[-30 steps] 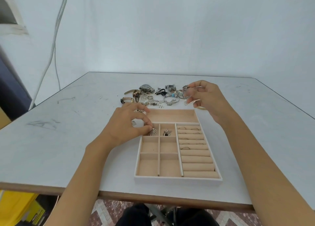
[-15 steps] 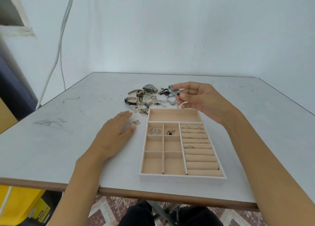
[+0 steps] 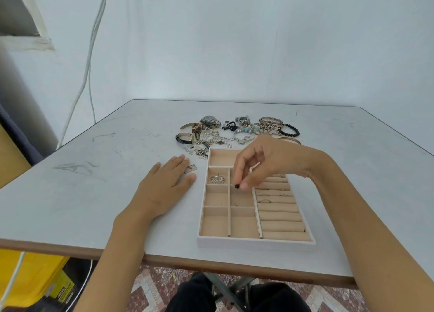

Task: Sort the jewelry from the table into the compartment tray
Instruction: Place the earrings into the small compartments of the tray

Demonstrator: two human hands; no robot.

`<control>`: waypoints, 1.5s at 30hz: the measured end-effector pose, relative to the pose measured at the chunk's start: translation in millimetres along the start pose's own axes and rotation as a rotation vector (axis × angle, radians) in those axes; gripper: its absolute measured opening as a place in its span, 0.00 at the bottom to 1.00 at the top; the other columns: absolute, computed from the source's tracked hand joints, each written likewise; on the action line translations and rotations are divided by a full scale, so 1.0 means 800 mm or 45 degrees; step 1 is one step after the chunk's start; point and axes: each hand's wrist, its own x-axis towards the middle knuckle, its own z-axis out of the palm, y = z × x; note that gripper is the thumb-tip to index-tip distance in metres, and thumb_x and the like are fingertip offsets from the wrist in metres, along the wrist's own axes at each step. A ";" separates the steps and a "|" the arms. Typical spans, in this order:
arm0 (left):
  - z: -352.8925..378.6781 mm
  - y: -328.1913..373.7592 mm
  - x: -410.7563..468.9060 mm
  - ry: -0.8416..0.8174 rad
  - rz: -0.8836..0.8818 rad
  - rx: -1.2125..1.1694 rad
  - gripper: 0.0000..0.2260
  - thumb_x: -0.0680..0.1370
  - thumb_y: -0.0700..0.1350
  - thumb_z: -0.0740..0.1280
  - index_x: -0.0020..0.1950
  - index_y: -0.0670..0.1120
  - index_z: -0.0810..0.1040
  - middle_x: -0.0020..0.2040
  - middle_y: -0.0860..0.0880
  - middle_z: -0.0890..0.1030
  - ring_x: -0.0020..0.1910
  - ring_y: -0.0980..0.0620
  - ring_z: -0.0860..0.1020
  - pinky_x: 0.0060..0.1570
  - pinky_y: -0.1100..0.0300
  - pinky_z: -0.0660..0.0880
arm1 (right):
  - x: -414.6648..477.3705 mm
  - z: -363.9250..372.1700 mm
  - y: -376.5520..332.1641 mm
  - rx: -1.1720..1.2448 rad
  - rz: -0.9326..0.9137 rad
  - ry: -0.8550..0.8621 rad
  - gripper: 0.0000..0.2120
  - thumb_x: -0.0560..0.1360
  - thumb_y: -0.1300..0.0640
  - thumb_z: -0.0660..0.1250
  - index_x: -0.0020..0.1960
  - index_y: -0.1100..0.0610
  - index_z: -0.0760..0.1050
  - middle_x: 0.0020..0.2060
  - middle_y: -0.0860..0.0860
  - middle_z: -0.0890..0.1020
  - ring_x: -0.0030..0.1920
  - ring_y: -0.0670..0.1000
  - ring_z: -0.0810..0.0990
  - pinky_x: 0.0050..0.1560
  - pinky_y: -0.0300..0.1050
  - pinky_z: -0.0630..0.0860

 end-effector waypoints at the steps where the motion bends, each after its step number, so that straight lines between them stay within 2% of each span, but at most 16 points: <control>1: 0.000 0.000 0.000 0.001 0.000 -0.005 0.24 0.82 0.56 0.51 0.77 0.52 0.55 0.77 0.57 0.52 0.76 0.63 0.47 0.74 0.61 0.41 | 0.000 0.000 0.000 -0.009 0.016 -0.016 0.07 0.69 0.67 0.74 0.46 0.63 0.82 0.42 0.61 0.84 0.38 0.50 0.80 0.38 0.38 0.76; 5: 0.000 -0.001 0.000 0.000 -0.008 -0.018 0.24 0.82 0.56 0.51 0.77 0.52 0.55 0.77 0.58 0.52 0.75 0.63 0.48 0.74 0.61 0.41 | -0.001 0.001 -0.002 -0.029 0.047 -0.047 0.07 0.71 0.68 0.72 0.48 0.62 0.83 0.44 0.58 0.84 0.34 0.44 0.80 0.38 0.37 0.76; 9: 0.000 0.000 0.000 -0.003 -0.009 -0.012 0.24 0.82 0.56 0.51 0.77 0.52 0.55 0.77 0.58 0.52 0.75 0.63 0.48 0.74 0.62 0.41 | 0.001 0.002 0.001 -0.148 0.042 -0.001 0.09 0.69 0.65 0.75 0.49 0.60 0.83 0.40 0.51 0.85 0.39 0.46 0.80 0.46 0.44 0.74; 13: 0.000 -0.001 0.000 -0.001 -0.010 -0.015 0.24 0.82 0.56 0.51 0.77 0.53 0.55 0.77 0.58 0.52 0.75 0.63 0.48 0.74 0.62 0.41 | 0.004 0.004 0.002 -0.199 0.085 -0.002 0.13 0.67 0.65 0.77 0.50 0.59 0.82 0.39 0.52 0.85 0.34 0.44 0.79 0.40 0.35 0.73; 18: 0.000 -0.001 0.001 0.000 -0.013 -0.023 0.24 0.82 0.57 0.52 0.77 0.53 0.55 0.77 0.58 0.53 0.75 0.63 0.48 0.74 0.61 0.41 | 0.004 0.005 -0.002 -0.206 -0.020 0.119 0.09 0.67 0.65 0.76 0.45 0.57 0.82 0.40 0.53 0.85 0.32 0.42 0.76 0.37 0.32 0.72; 24: 0.000 -0.001 0.001 -0.001 -0.007 -0.007 0.24 0.82 0.57 0.51 0.77 0.52 0.55 0.77 0.57 0.52 0.75 0.63 0.48 0.74 0.61 0.41 | -0.001 0.003 -0.008 -0.231 -0.083 0.200 0.07 0.67 0.67 0.76 0.43 0.60 0.82 0.39 0.56 0.84 0.31 0.41 0.74 0.34 0.28 0.69; 28: 0.000 -0.001 0.000 0.000 -0.008 -0.005 0.24 0.82 0.57 0.51 0.77 0.53 0.55 0.77 0.57 0.52 0.75 0.63 0.48 0.74 0.61 0.41 | 0.000 0.004 -0.009 -0.255 -0.071 0.214 0.06 0.67 0.67 0.75 0.42 0.59 0.82 0.36 0.52 0.83 0.32 0.43 0.74 0.34 0.29 0.70; 31: 0.000 -0.001 0.001 -0.002 -0.007 -0.006 0.24 0.82 0.57 0.51 0.77 0.53 0.55 0.77 0.57 0.52 0.75 0.63 0.48 0.74 0.61 0.41 | -0.003 0.003 -0.011 -0.237 -0.077 0.218 0.06 0.67 0.70 0.74 0.41 0.60 0.81 0.29 0.42 0.80 0.30 0.43 0.72 0.33 0.28 0.68; 33: 0.000 -0.001 0.001 -0.002 -0.005 -0.009 0.24 0.82 0.57 0.51 0.77 0.52 0.55 0.77 0.57 0.52 0.76 0.63 0.48 0.74 0.61 0.41 | -0.005 0.001 -0.012 -0.234 -0.083 0.228 0.07 0.67 0.71 0.73 0.40 0.61 0.81 0.27 0.40 0.78 0.30 0.44 0.72 0.33 0.29 0.68; 38: 0.000 -0.002 0.001 0.000 -0.007 -0.009 0.24 0.82 0.57 0.51 0.77 0.53 0.55 0.77 0.58 0.52 0.75 0.63 0.48 0.74 0.61 0.41 | -0.005 0.000 -0.009 -0.205 -0.095 0.225 0.07 0.67 0.70 0.74 0.40 0.60 0.81 0.30 0.43 0.79 0.33 0.48 0.74 0.34 0.31 0.70; 41: 0.001 -0.002 0.001 0.004 -0.009 -0.009 0.24 0.82 0.56 0.51 0.77 0.52 0.55 0.77 0.58 0.52 0.75 0.63 0.48 0.74 0.61 0.41 | -0.002 0.002 -0.006 -0.204 -0.062 0.148 0.06 0.67 0.66 0.76 0.41 0.58 0.82 0.33 0.47 0.83 0.33 0.50 0.76 0.35 0.36 0.72; 45: 0.002 -0.004 0.002 0.008 0.003 -0.005 0.24 0.82 0.56 0.52 0.77 0.52 0.55 0.77 0.57 0.53 0.75 0.63 0.48 0.74 0.61 0.41 | 0.003 0.008 -0.002 -0.180 0.027 0.018 0.05 0.68 0.66 0.75 0.44 0.62 0.82 0.35 0.54 0.85 0.31 0.44 0.79 0.34 0.36 0.74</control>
